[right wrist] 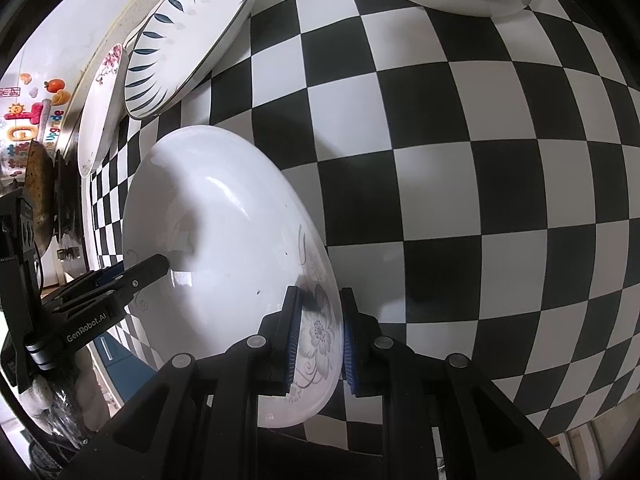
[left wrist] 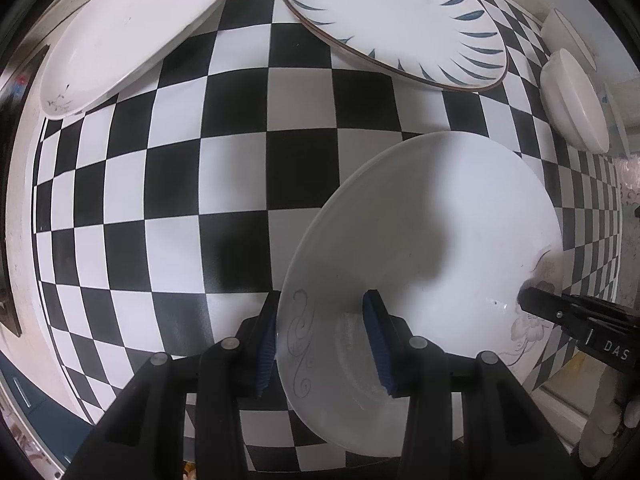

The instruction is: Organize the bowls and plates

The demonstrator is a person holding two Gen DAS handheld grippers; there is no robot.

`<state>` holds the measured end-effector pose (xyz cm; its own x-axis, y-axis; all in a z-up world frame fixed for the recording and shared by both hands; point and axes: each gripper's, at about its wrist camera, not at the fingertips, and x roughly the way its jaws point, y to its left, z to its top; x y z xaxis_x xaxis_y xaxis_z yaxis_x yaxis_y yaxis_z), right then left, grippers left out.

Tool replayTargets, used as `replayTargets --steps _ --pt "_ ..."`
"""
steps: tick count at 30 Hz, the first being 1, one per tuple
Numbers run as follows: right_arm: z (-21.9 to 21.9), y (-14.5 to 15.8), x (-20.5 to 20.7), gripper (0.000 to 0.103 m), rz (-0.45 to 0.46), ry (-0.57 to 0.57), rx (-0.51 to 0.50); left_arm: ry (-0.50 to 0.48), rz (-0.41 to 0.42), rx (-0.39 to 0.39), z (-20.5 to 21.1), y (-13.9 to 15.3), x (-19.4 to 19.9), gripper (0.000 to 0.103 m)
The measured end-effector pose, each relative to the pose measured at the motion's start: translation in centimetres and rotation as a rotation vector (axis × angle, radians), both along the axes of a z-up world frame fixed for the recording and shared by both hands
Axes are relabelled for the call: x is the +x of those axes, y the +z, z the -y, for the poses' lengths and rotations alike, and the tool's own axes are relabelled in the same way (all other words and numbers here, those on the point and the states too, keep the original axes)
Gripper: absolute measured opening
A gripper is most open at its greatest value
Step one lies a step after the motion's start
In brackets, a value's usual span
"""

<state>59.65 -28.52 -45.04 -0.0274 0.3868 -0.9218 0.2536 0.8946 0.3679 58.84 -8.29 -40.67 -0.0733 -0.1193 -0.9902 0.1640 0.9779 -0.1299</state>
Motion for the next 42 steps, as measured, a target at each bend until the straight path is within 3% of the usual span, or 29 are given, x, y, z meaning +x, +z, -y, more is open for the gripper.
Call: replayTargets --steps 4,9,12,15,21,25,30,34,38,42 --pt "0.6 0.5 -0.1 0.021 -0.002 -0.018 0.017 0.035 0.04 -0.006 -1.8 1.0 -0.7 0.038" --pt "1.2 4.0 -0.2 0.023 0.038 -0.019 -0.019 0.106 0.137 -0.019 -6.0 5.6 0.1 0.039" --pt "0.7 6.9 0.6 0.045 0.077 -0.003 -0.049 0.144 0.187 -0.023 -8.5 7.5 1.3 0.039" --pt "-0.4 10.0 2.1 0.049 0.136 -0.008 -0.045 0.191 0.223 -0.045 -11.8 8.7 3.7 0.041" --pt "-5.5 13.6 8.0 0.054 0.23 -0.002 0.047 0.272 0.209 -0.077 -17.1 7.6 8.8 0.042" --pt "-10.5 13.1 13.8 0.054 0.242 0.03 0.095 0.315 0.175 -0.098 -20.7 5.3 13.1 0.042" --pt "-16.0 9.2 22.4 0.054 0.157 0.062 0.156 0.359 0.11 -0.13 -23.4 1.6 17.2 0.042" --pt "-19.1 6.2 27.2 0.054 0.11 0.113 0.098 0.364 0.058 -0.155 -24.2 -1.2 19.3 0.042" --pt "-20.3 4.9 29.8 0.057 0.106 0.149 0.011 0.321 0.066 -0.181 -23.4 -1.4 20.3 0.042" --pt "-20.9 2.7 31.9 0.056 0.031 0.186 -0.014 0.281 0.076 -0.17 -22.6 -1.5 20.8 0.042"
